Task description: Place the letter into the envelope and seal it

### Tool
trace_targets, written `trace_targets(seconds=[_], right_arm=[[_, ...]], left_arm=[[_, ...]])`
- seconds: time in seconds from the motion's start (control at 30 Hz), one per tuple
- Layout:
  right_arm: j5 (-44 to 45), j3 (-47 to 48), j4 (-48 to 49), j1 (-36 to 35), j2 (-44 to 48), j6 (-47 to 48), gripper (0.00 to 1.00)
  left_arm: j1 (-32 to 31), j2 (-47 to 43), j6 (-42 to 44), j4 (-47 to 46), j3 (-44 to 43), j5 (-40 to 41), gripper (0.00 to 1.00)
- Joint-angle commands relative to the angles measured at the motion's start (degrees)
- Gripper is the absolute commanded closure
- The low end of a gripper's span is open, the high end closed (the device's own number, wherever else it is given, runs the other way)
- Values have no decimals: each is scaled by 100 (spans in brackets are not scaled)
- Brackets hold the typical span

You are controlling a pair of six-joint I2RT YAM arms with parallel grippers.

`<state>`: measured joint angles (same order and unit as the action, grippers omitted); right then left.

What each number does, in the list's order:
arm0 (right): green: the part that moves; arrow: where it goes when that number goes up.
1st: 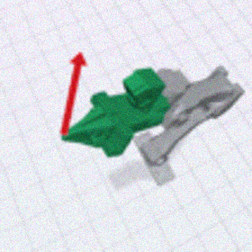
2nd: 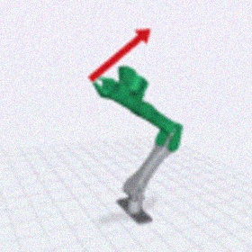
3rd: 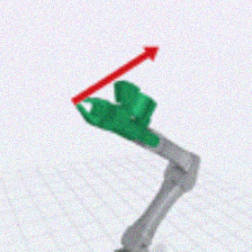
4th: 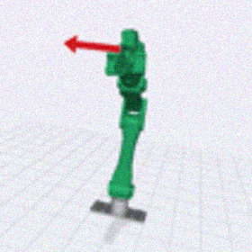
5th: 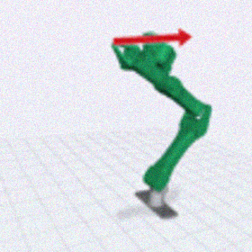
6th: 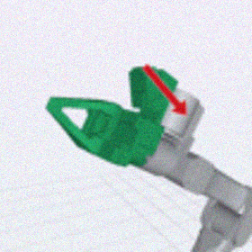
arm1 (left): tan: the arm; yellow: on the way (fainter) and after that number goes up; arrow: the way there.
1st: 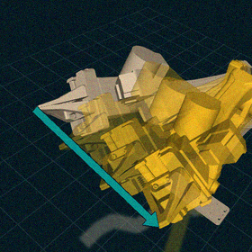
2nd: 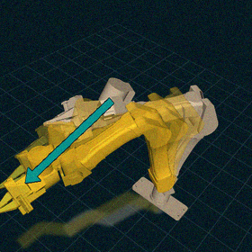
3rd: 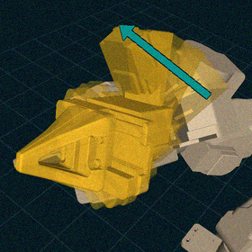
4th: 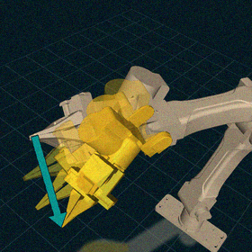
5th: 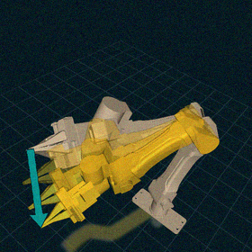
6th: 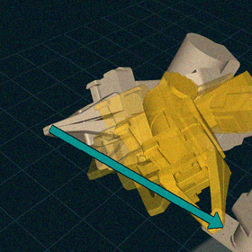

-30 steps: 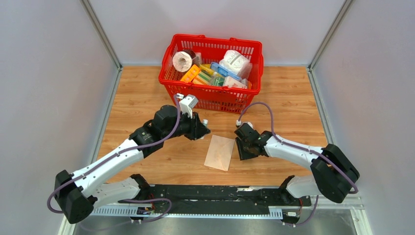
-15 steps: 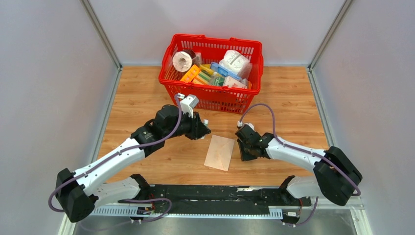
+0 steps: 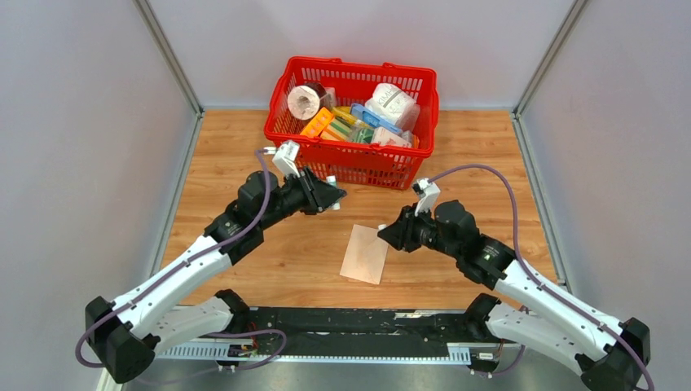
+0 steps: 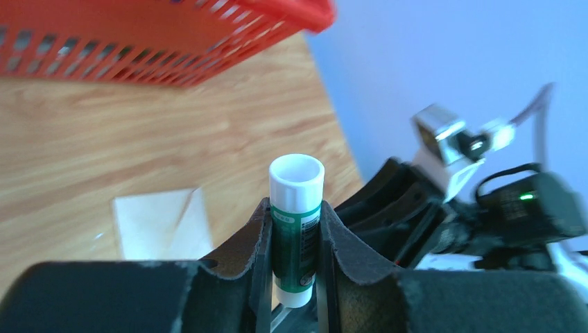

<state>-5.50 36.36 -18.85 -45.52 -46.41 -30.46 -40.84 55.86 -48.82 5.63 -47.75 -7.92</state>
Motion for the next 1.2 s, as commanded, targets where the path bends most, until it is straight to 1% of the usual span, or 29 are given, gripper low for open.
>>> trace_targets(seconds=[0.0, 0.1, 0.23, 0.4, 0.57, 1.17], right_arm=[[-1040, 204, 1505, -89, -95, -48, 83], [-1243, 398, 2050, -194, -341, -48, 83], [-1437, 538, 2596, -265, -544, -145, 83], [-1349, 750, 2737, -423, -694, -162, 83], [-1261, 873, 2869, -458, -773, -215, 83], [-848, 1347, 2632, -476, -966, 49, 83]], left_arm=[[6, -268, -830, -1492, 133, 63, 100], [-20, -189, -1033, -2098, 195, -86, 100], [-100, -198, -1121, -2530, 318, 10, 100], [-108, -277, -1121, -2698, 398, 107, 100], [-117, -216, -1174, -2813, 415, -16, 100], [-117, -233, -1306, -2760, 450, -218, 100]])
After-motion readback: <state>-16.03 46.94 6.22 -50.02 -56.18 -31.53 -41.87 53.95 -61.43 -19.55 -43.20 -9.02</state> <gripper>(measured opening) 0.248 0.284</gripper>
